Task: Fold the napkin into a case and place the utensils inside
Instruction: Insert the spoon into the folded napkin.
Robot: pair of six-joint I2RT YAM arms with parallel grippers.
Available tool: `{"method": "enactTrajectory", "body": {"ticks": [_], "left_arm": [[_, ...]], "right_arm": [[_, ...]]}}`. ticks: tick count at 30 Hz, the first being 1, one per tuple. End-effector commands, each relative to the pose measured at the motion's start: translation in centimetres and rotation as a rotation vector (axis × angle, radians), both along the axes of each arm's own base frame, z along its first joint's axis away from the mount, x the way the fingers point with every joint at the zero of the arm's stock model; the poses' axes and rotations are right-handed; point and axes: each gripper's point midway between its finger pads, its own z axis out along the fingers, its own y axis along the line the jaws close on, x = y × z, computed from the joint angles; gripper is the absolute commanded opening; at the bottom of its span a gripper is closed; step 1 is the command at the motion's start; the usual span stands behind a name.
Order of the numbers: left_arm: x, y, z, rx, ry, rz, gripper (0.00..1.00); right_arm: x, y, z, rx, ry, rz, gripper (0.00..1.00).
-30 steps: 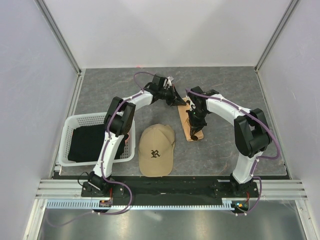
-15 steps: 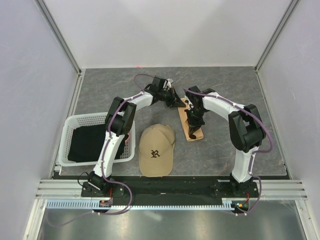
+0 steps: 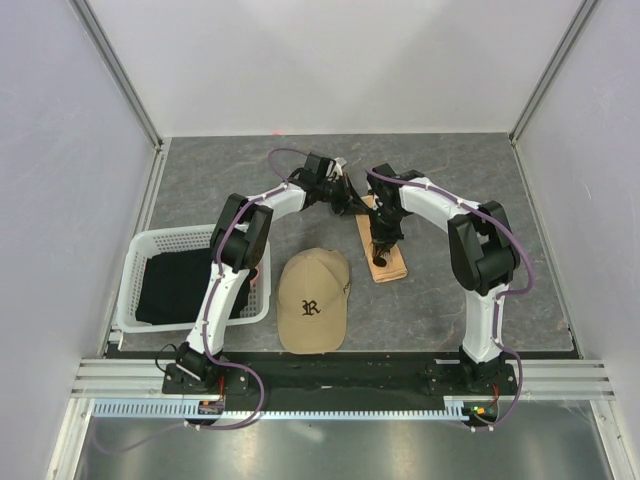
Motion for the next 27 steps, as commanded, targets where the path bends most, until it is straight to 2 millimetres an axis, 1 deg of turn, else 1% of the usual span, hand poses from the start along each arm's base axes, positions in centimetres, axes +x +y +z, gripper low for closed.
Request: {"method": "enactTrajectory", "body": {"ticks": [1,5,9,16,24,26,27], "left_arm": [[0.3,-0.2,1.2,-0.032,-0.020,-0.011,0.02],[0.1,-0.3,1.2,-0.029,-0.023,-0.017,0.02],[-0.2,-0.4,1.2,-0.029,-0.022,-0.022,0.02],[-0.6,-0.7,1.2,-0.028,-0.021,-0.030,0.02],[-0.8,-0.8,1.3,-0.025,-0.024,-0.032,0.02],[-0.9,-0.9,1.5,-0.026,-0.026,-0.035,0.02],[-1.1,-0.9,1.5,-0.025,-0.025,-0.037,0.02]], "right_arm": [[2.8,-0.4,0.7,-0.019,-0.088,-0.051,0.00],[3.6,-0.3,0.6,-0.013,-0.123,-0.065,0.00],[4.1,-0.2,0.1,-0.011,-0.127,-0.078,0.00],[5.3,-0.7,0.1,-0.045,-0.176,-0.082,0.00],[6.4,-0.7,0.3,-0.049,-0.210,-0.078,0.00],[6.7,-0.8,0.5,-0.056,-0.218,-0.079,0.02],[6.7,-0.8,0.5,-0.055,-0.219,-0.078,0.07]]}}
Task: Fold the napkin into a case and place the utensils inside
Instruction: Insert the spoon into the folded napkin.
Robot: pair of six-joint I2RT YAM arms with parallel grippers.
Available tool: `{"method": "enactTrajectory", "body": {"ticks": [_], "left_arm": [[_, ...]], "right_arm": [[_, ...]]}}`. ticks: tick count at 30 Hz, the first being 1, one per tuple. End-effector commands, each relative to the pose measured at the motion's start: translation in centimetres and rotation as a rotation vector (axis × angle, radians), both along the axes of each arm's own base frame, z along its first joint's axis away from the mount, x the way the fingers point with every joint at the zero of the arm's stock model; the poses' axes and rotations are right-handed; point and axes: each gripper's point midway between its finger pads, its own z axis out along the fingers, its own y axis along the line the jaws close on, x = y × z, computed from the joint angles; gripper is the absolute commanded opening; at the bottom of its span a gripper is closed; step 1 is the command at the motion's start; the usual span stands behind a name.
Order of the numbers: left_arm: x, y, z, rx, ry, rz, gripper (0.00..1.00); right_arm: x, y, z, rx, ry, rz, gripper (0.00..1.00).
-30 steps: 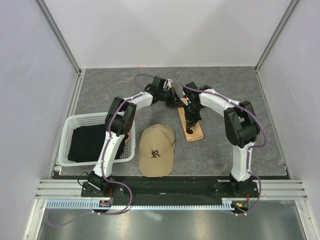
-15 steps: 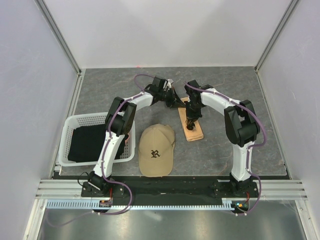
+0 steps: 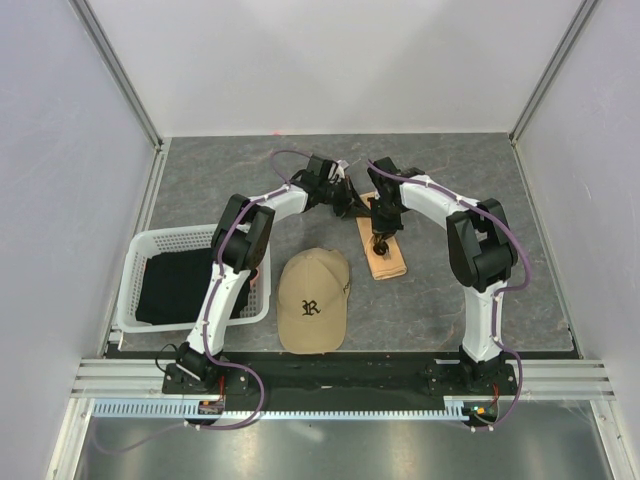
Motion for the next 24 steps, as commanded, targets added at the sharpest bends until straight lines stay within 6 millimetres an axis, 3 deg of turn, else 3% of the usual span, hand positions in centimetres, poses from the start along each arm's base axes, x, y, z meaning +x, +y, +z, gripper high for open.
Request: {"method": "enactTrajectory", "body": {"ticks": [1,6,13,19,21,22,23,24], "left_arm": [[-0.4,-0.4,1.8,-0.029,-0.032,-0.023,0.02],[-0.4,-0.3,2.6,-0.033,-0.040,-0.022,0.02],[-0.1,-0.6,5.3,-0.055,-0.061,-0.027,0.02],[-0.9,-0.4,8.5,-0.077,-0.079,-0.043,0.02],[-1.5,0.0,10.5,-0.082,-0.096,-0.051,0.08],[-2.3,0.3,10.7,-0.075,-0.086,-0.057,0.12],[-3.1,0.7,13.5,-0.092,-0.140,-0.067,0.18],[-4.1,1.2,13.5,-0.079,-0.138,-0.072,0.20]], "right_arm": [[2.2,0.1,1.2,-0.001,-0.074,-0.005,0.10],[1.6,0.0,1.2,0.002,-0.056,0.005,0.30],[1.2,-0.1,3.2,0.015,-0.071,0.000,0.40],[0.1,-0.7,6.6,0.022,-0.101,-0.002,0.42],[-0.6,-1.1,8.6,0.023,-0.131,0.010,0.43],[-1.4,-1.5,9.1,0.018,-0.122,0.013,0.43],[-2.0,-1.7,10.6,0.030,-0.148,0.018,0.45],[-3.0,-2.1,10.6,0.030,-0.137,0.021,0.47]]}}
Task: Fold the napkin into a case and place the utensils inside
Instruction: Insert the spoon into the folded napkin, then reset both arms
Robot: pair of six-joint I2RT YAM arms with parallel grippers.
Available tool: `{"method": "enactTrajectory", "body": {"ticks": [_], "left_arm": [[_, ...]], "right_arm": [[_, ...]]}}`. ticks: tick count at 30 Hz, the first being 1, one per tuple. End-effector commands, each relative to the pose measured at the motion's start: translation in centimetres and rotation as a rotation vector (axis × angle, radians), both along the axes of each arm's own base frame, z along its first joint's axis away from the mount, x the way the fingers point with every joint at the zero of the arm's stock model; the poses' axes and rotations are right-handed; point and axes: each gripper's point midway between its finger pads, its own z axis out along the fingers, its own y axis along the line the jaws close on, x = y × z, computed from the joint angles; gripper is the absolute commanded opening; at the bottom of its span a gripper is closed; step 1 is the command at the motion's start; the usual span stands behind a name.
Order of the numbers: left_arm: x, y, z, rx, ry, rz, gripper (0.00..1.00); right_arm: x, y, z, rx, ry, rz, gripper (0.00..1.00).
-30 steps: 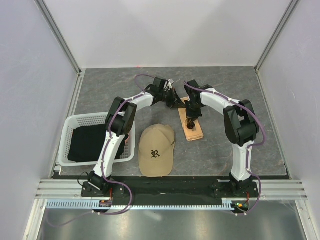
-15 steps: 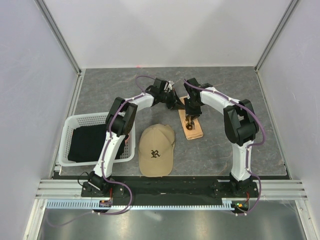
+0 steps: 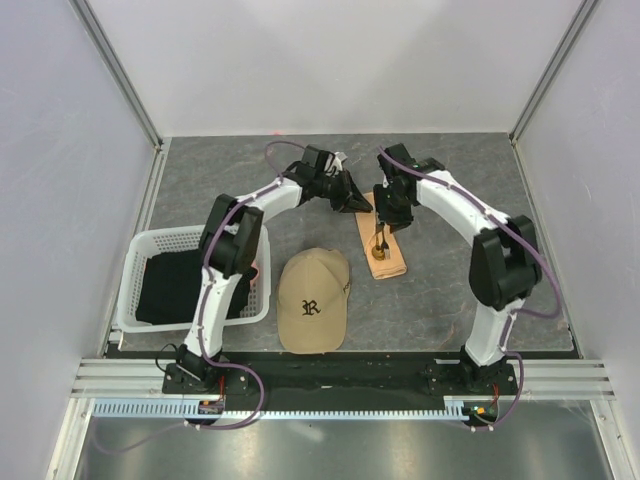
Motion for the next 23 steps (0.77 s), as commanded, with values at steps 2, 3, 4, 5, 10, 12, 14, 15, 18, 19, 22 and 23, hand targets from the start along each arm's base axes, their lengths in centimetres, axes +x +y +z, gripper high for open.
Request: {"method": "enactTrajectory", "body": {"ticks": [2,3,4,5,10,12,14,15,18,19,22,23], "left_arm": [[-5.0,1.5,13.7,-0.073,-0.238,-0.087,0.24],[-6.6,1.7,13.4,-0.049,-0.237,-0.103,0.25],[-7.5,2.2,14.5,-0.029,-0.272,-0.101,0.25],[-8.9,2.9,14.7,0.009,-0.306,-0.122,0.27],[-17.2,6.4,20.0,0.135,-0.601,-0.049,0.37],[-20.3,7.4,18.2,0.133,-0.566,-0.040,0.52],[-23.0,9.1,19.6,0.059,-0.571,0.009,0.66],[-24.1,9.5,17.4,0.057,-0.555,0.008,0.68],[-27.2,11.9,17.9,-0.041,-0.622,0.038,0.91],[-27.3,12.5,18.3,-0.058,-0.660,0.059,0.94],[-28.1,14.5,18.8,-0.098,-0.733,0.119,0.99],[-28.7,15.0,19.6,-0.137,-0.766,0.130,1.00]], "right_arm": [[-3.7,-1.6,7.4,0.056,-0.119,0.024,0.53],[-4.6,-2.0,7.1,0.058,-0.118,0.021,0.54],[-5.1,-2.0,7.6,0.073,-0.139,0.026,0.56],[-5.7,-2.2,9.5,0.102,-0.197,0.028,0.58],[-8.0,-2.9,12.0,0.193,-0.329,-0.022,0.67],[-9.4,-3.0,12.0,0.234,-0.357,-0.031,0.77],[-10.5,-3.4,12.5,0.272,-0.413,-0.036,0.98],[-10.8,-3.6,11.0,0.275,-0.414,-0.049,0.98],[-12.1,-3.4,10.5,0.342,-0.463,-0.044,0.98],[-12.4,-3.3,10.5,0.364,-0.479,-0.047,0.98],[-13.5,-2.2,11.1,0.504,-0.563,-0.027,0.98],[-13.9,-1.9,12.1,0.556,-0.603,-0.011,0.98]]}}
